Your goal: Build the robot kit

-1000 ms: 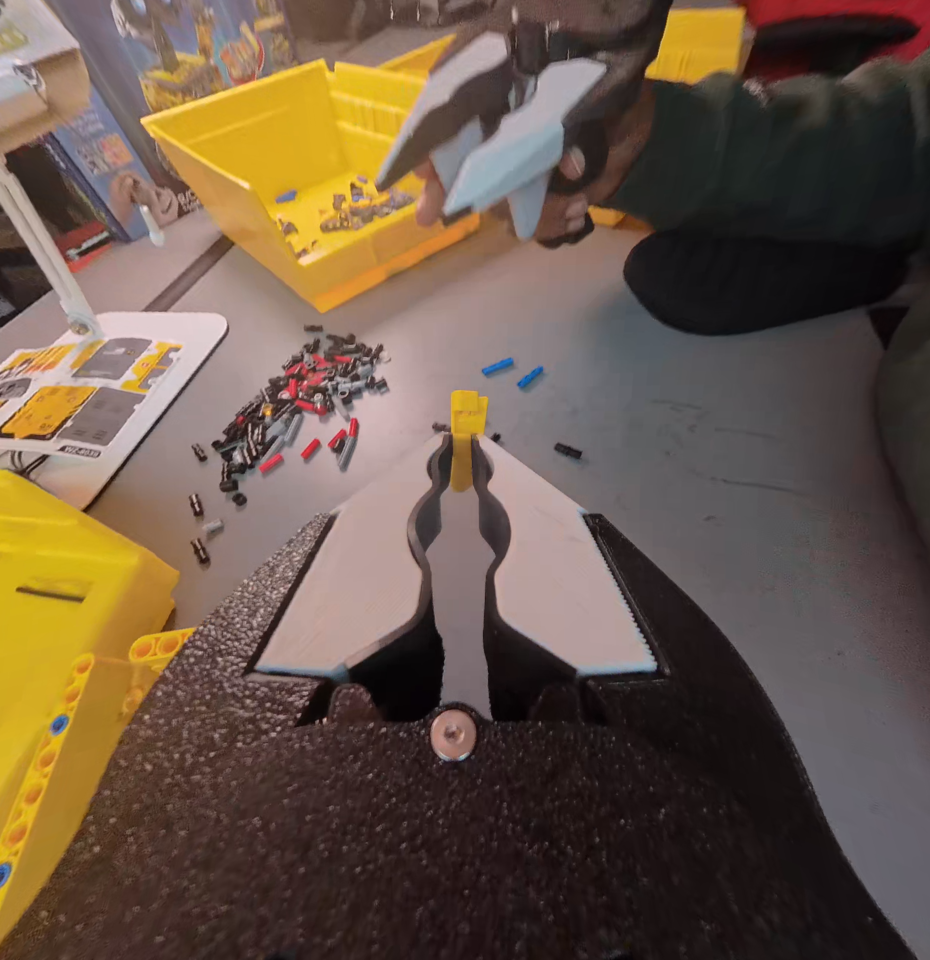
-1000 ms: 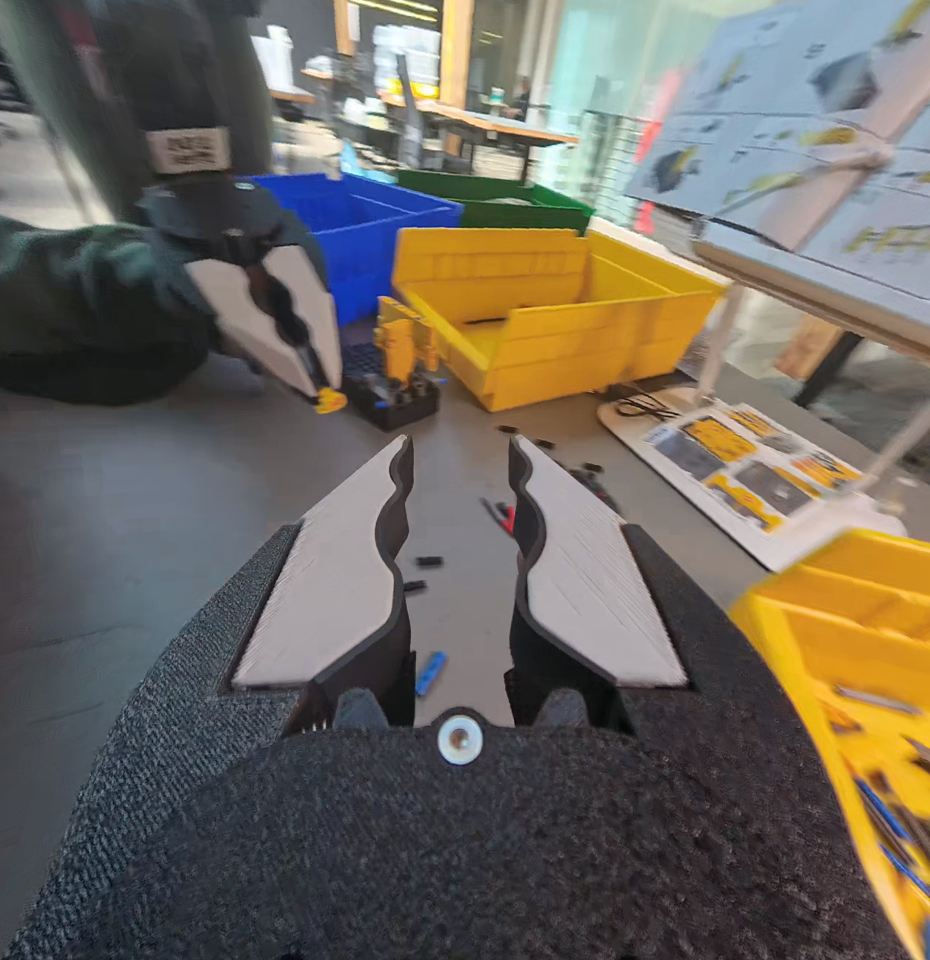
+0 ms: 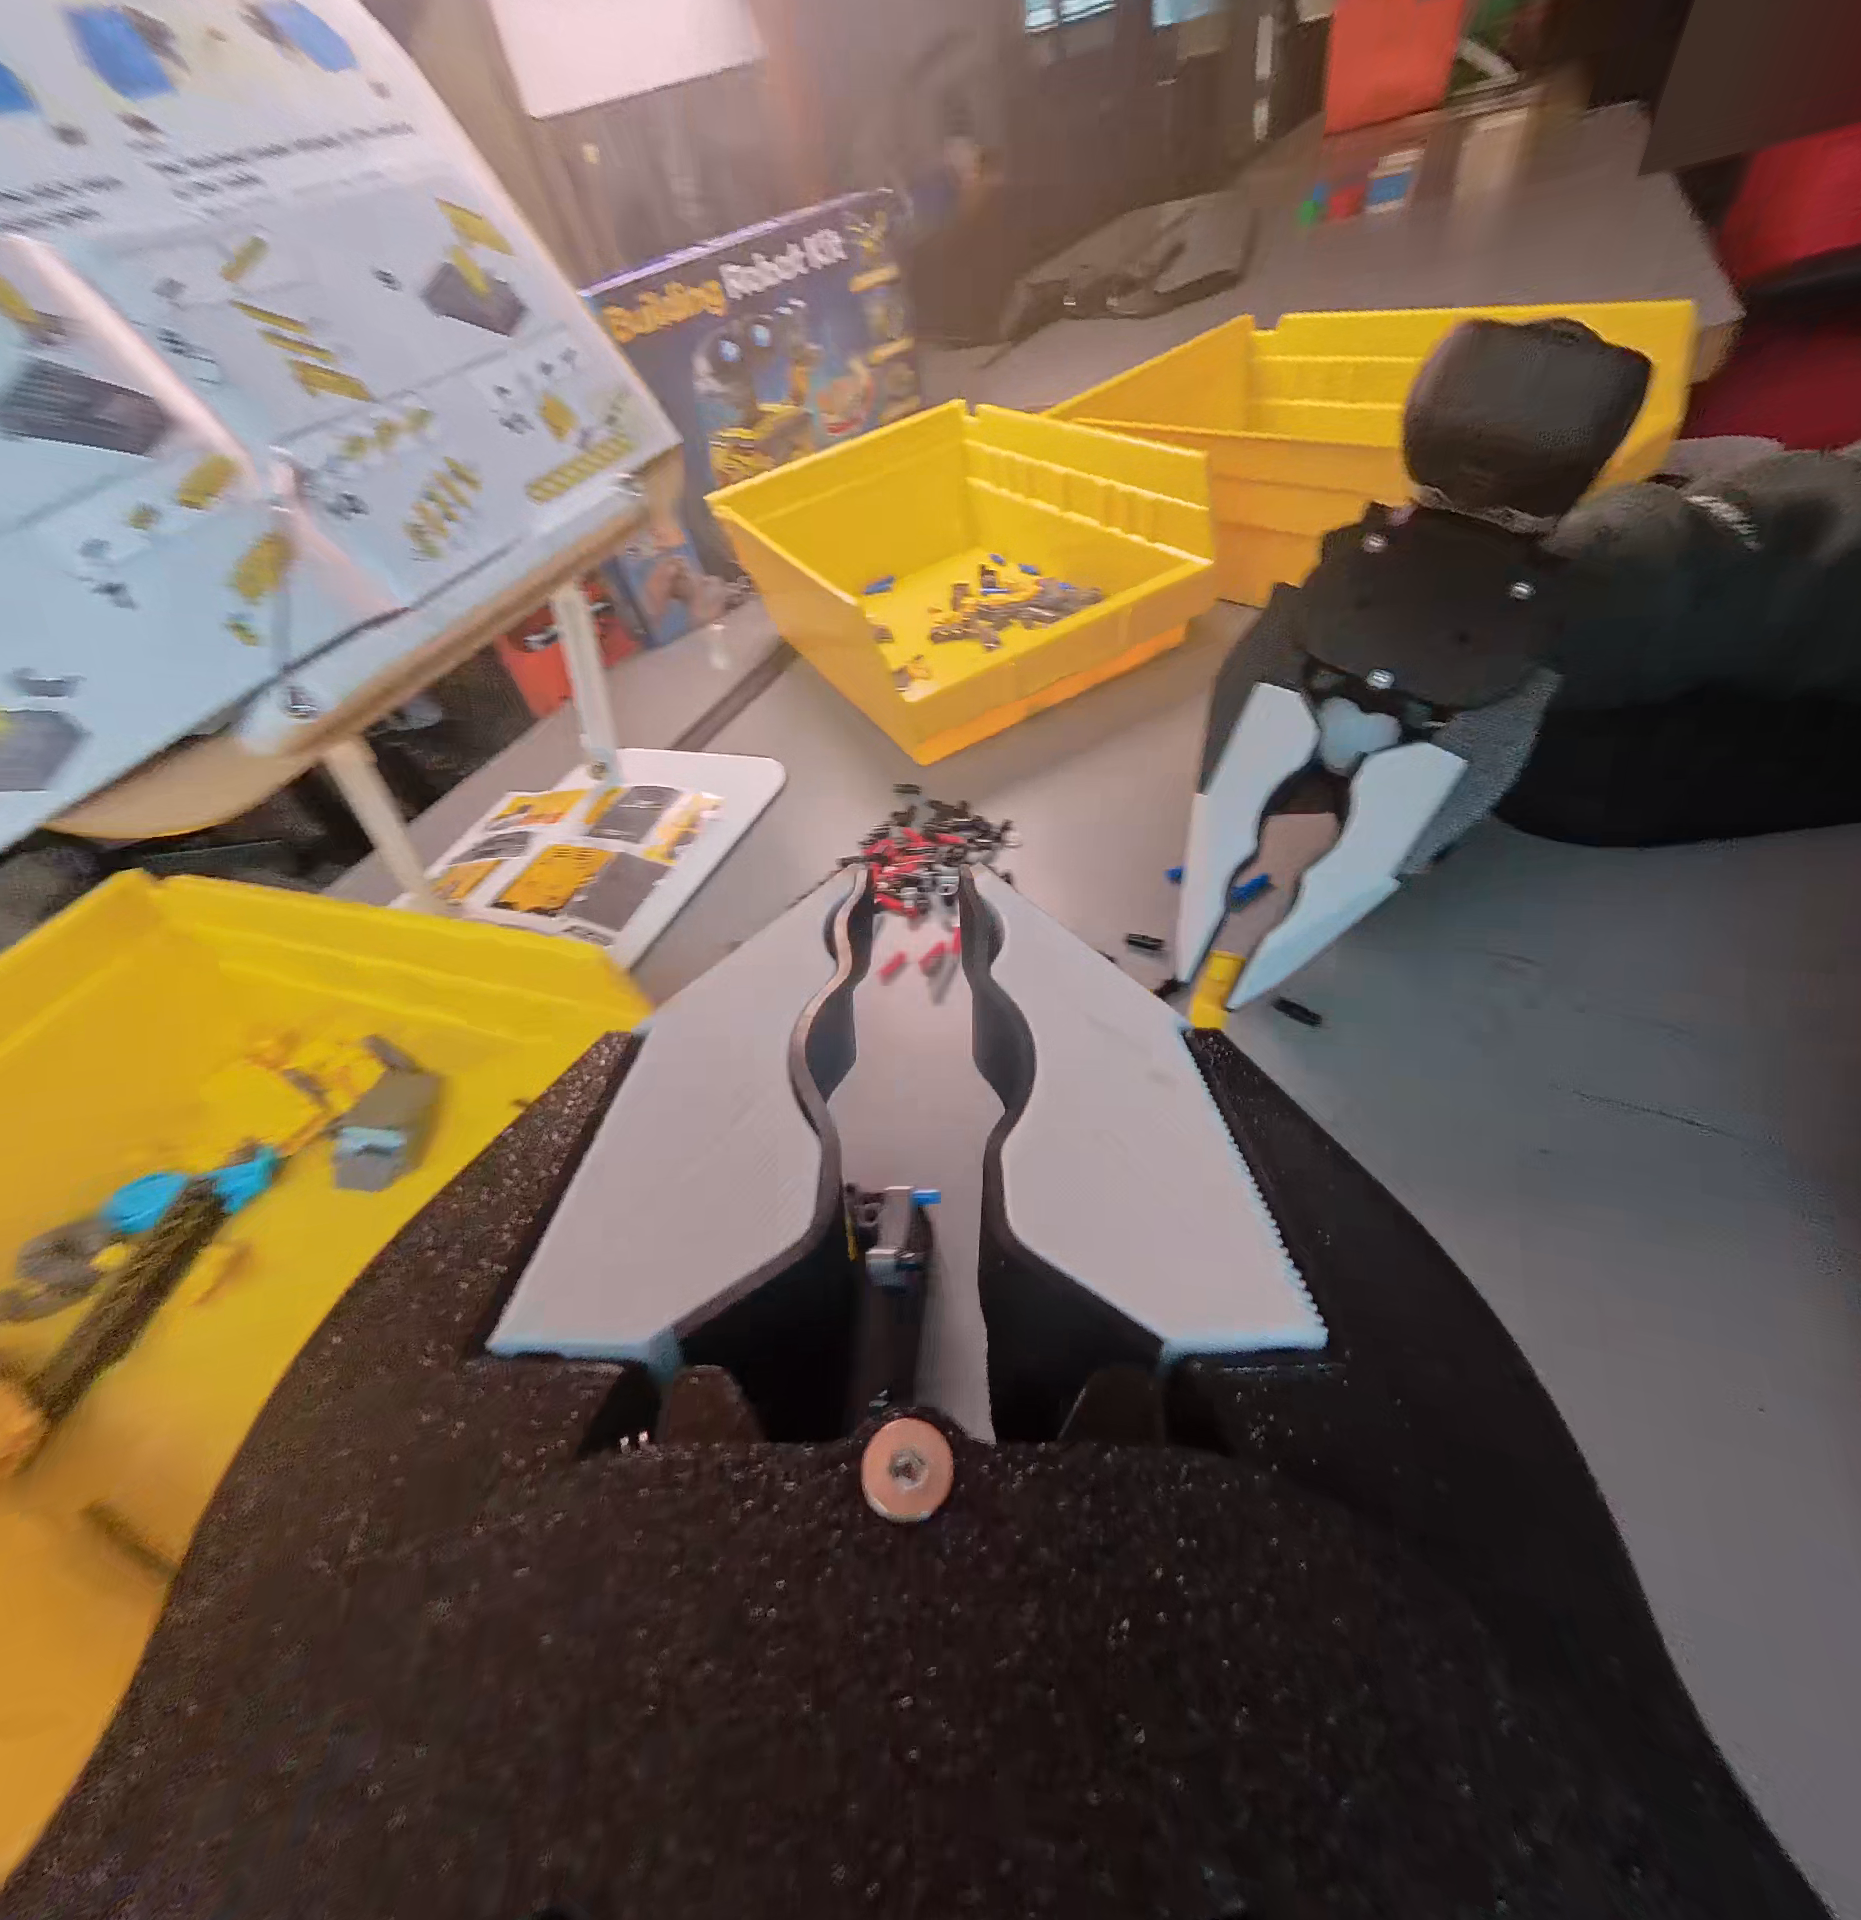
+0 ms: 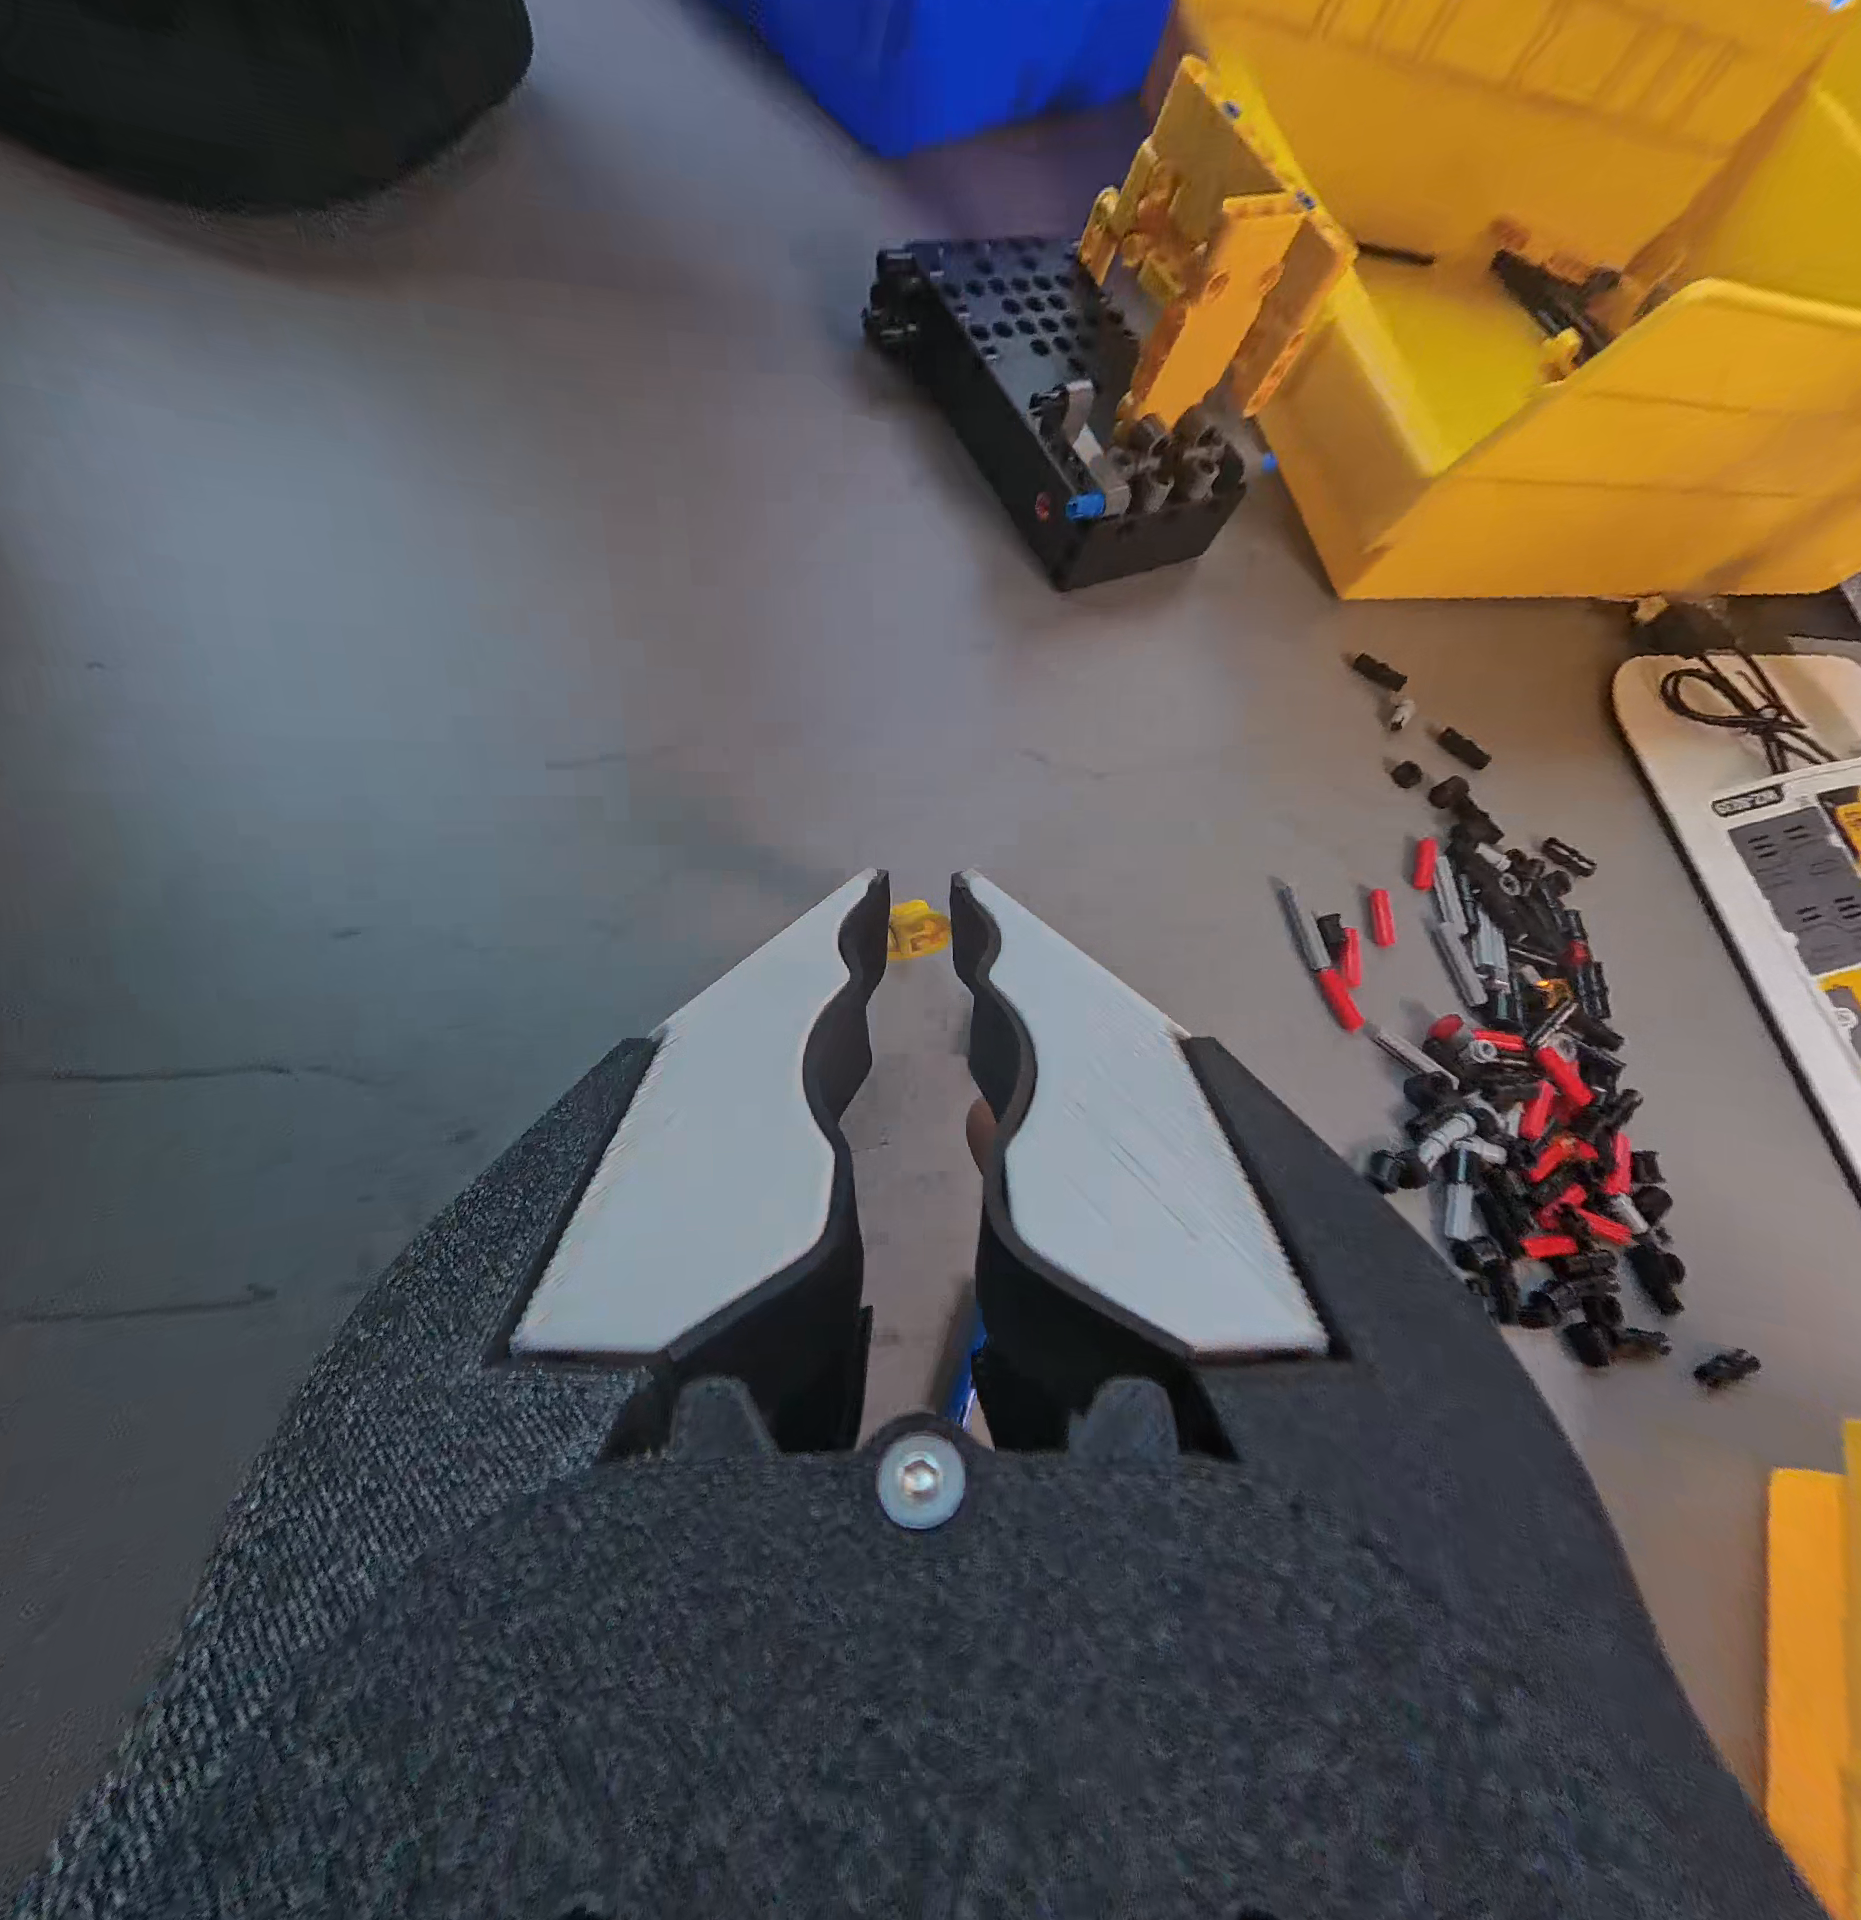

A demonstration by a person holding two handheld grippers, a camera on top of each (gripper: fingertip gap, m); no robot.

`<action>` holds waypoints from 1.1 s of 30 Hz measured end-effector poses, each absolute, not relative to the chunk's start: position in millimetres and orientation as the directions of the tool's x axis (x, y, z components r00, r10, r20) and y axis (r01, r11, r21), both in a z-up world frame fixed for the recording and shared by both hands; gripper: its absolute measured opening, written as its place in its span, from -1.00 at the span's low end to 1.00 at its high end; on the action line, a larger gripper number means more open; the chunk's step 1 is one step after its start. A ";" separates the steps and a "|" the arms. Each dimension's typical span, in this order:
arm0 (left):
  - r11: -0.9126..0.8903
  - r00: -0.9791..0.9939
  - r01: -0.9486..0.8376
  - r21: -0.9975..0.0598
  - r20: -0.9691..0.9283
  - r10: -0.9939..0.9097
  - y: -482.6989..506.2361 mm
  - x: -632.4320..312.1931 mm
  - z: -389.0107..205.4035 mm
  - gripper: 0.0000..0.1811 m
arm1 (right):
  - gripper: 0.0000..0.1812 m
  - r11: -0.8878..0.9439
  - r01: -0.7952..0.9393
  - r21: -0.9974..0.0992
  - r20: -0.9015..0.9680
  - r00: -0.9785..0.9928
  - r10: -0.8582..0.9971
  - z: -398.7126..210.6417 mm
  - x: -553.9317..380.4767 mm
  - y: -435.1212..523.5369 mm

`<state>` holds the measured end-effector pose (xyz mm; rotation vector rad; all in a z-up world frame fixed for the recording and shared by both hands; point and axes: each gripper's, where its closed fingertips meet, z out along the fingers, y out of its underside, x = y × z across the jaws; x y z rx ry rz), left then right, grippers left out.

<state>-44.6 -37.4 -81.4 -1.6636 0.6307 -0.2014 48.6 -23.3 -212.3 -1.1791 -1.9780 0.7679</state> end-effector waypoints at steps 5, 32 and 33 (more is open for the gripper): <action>-0.148 0.952 -0.251 -0.957 -0.217 -0.214 -68.3 -130.6 -49.9 -0.85 | -0.82 0.445 0.530 -0.722 0.282 -0.361 0.889 -222.4 54.1 -22.8; -0.951 0.953 -0.302 -0.068 -0.050 -0.299 -166.5 -353.2 -210.7 -0.78 | -0.60 0.073 0.160 -0.984 0.051 -0.139 0.989 -127.9 64.8 19.9; -0.947 0.949 -0.316 -0.056 -0.043 -0.314 -168.9 -351.5 -212.3 -0.76 | -0.60 0.067 0.161 -0.985 0.045 -0.138 0.989 -128.8 64.3 20.8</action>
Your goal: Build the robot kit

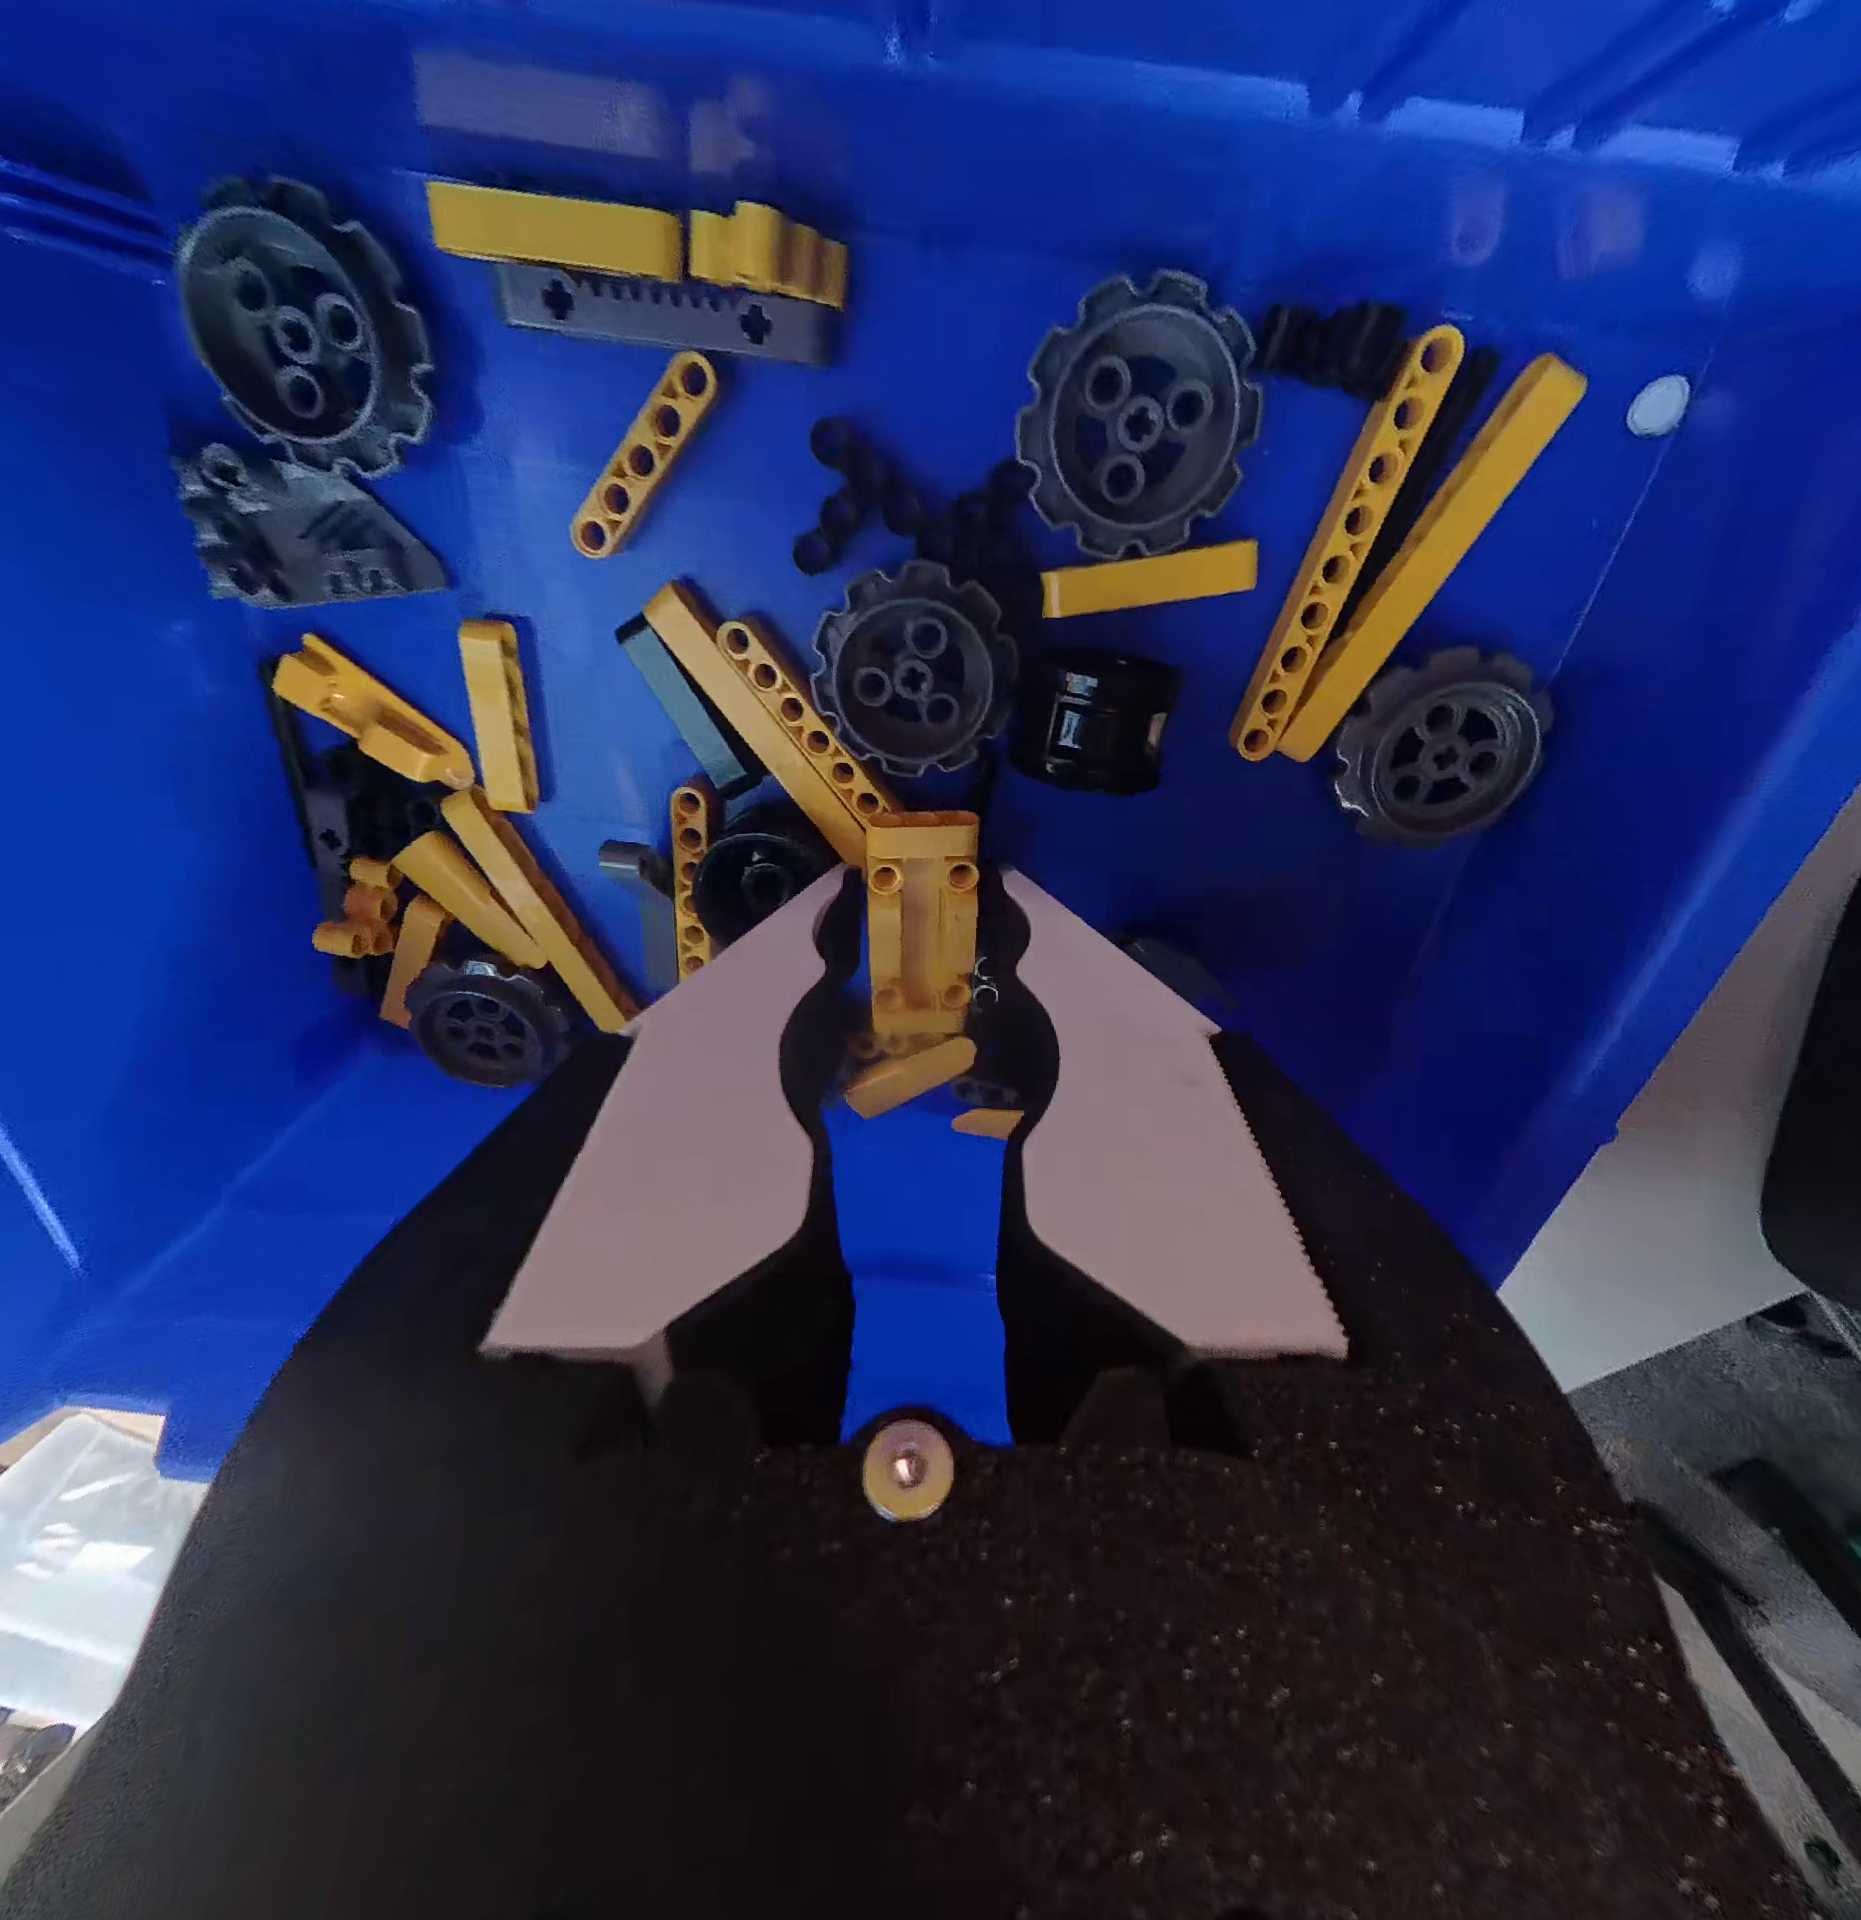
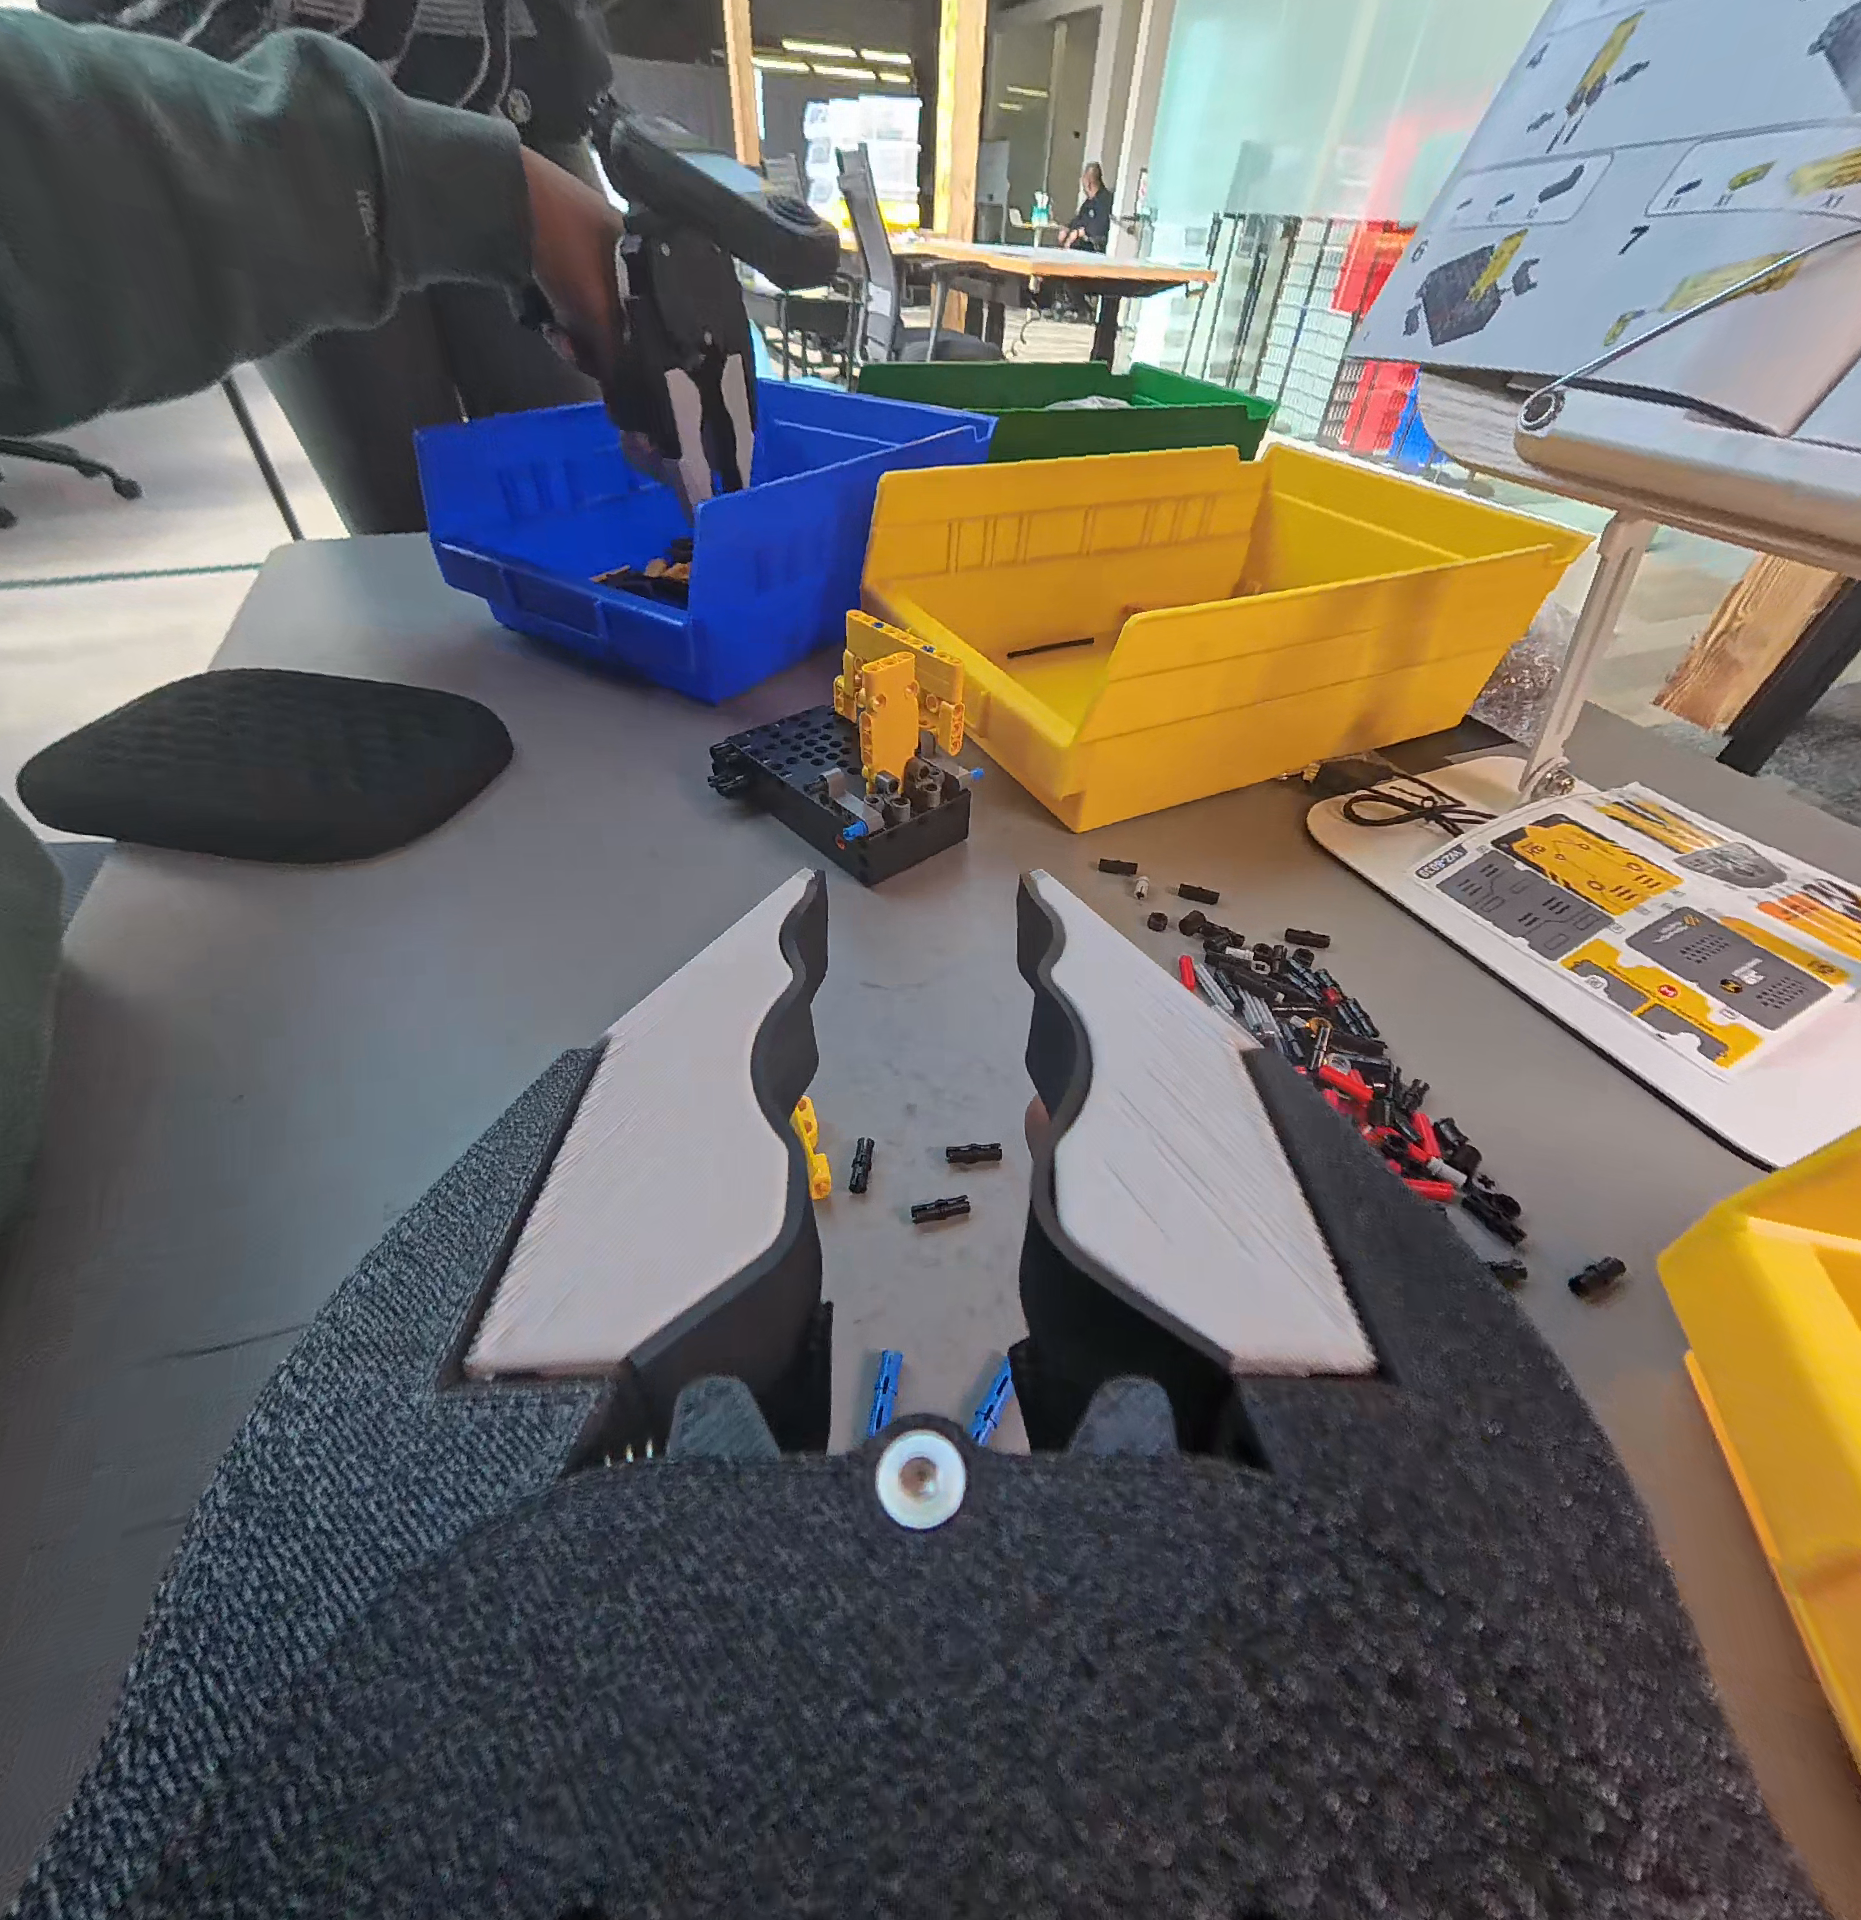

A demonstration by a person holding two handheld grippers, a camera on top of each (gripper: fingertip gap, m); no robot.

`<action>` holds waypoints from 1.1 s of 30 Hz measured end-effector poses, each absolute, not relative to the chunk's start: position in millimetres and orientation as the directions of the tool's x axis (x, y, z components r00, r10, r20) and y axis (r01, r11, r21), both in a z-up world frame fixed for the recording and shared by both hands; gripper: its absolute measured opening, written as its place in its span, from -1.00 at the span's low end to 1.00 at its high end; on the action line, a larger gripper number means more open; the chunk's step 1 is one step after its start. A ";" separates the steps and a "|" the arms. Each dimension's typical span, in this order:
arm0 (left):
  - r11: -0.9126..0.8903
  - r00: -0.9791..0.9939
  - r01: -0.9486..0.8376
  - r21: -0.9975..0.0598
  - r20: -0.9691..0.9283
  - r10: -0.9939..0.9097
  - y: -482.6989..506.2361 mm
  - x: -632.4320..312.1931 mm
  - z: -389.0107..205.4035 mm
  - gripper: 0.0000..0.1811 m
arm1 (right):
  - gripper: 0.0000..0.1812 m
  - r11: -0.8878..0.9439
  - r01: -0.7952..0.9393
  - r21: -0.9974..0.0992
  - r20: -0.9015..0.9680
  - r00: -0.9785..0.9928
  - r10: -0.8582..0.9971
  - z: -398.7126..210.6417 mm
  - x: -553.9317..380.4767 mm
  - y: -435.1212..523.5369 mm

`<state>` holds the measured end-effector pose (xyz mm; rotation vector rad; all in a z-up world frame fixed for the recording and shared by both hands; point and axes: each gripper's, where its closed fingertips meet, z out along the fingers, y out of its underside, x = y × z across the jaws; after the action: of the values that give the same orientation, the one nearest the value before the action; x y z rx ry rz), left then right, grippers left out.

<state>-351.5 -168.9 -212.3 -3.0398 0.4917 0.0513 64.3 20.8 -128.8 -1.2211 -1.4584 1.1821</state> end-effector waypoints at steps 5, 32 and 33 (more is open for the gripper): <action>-0.938 0.937 -0.345 -0.020 -0.056 -0.344 -172.8 -353.1 -224.7 -0.73 | -0.61 0.060 0.180 -0.982 0.037 -0.133 0.990 -134.7 62.9 23.0; -0.790 0.877 -0.435 0.432 0.004 -0.481 -252.4 -350.5 -223.4 -0.46 | -0.64 0.047 0.218 -0.975 0.022 -0.114 0.993 -144.6 63.3 29.8; -0.783 0.875 -0.436 0.444 0.004 -0.485 -252.9 -350.8 -226.6 -0.46 | -0.64 0.048 0.221 -0.974 0.023 -0.113 0.993 -145.4 63.3 30.1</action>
<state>-350.8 -252.9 -226.6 -3.4675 0.8982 0.2034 63.3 30.1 -145.4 -1.2925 -1.4745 1.1477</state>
